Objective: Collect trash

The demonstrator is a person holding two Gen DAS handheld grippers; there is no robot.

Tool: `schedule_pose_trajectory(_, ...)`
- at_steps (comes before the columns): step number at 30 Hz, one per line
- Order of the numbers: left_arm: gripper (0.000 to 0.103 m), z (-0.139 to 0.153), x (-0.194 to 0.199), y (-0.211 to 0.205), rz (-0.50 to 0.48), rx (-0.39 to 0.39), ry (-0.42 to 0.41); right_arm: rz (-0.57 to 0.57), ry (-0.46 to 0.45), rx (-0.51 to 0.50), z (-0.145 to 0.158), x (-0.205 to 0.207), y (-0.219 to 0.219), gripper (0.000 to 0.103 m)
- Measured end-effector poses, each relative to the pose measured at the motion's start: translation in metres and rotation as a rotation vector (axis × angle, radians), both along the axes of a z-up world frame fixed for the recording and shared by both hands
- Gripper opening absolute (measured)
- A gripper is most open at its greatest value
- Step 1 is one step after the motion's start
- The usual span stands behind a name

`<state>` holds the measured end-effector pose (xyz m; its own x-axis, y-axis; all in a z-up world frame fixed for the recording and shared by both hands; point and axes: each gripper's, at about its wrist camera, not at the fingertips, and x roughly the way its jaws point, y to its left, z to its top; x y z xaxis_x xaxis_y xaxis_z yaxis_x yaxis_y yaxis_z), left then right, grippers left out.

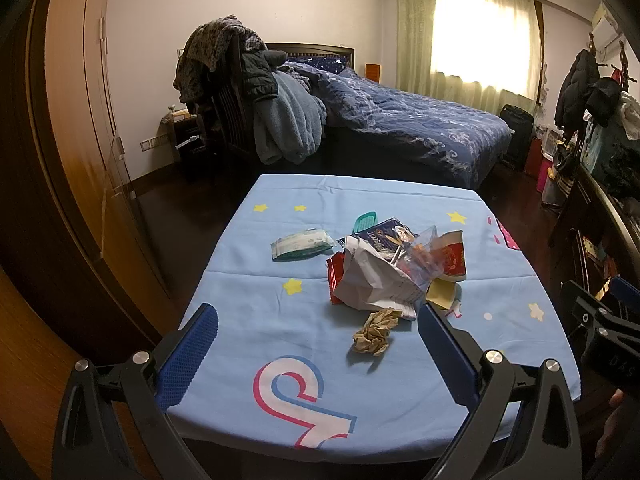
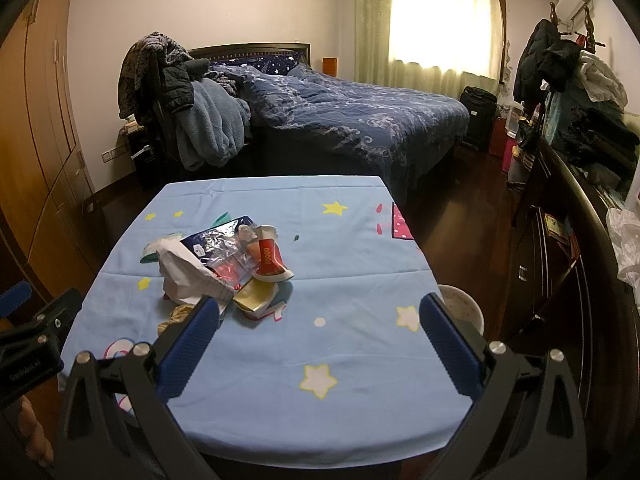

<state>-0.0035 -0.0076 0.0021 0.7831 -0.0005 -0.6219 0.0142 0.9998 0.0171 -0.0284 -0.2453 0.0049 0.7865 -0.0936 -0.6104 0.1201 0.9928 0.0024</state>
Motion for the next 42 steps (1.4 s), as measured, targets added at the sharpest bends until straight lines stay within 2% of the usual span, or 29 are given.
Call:
schedule_pose_trajectory(24,0.1,0.011,-0.009,-0.005,-0.005,-0.008,0.0,0.002,-0.002,-0.003,0.002,0.0,0.002,0.1)
schedule_pose_trajectory(25,0.1,0.004,-0.004,-0.001,-0.01,-0.01,0.001,0.002,-0.001,-0.004,0.002,0.0,0.002,0.1)
schedule_pose_trajectory(42,0.1,0.004,-0.004,-0.003,-0.014,-0.013,0.003,0.002,-0.004,-0.005,0.003,-0.001,0.002,0.1)
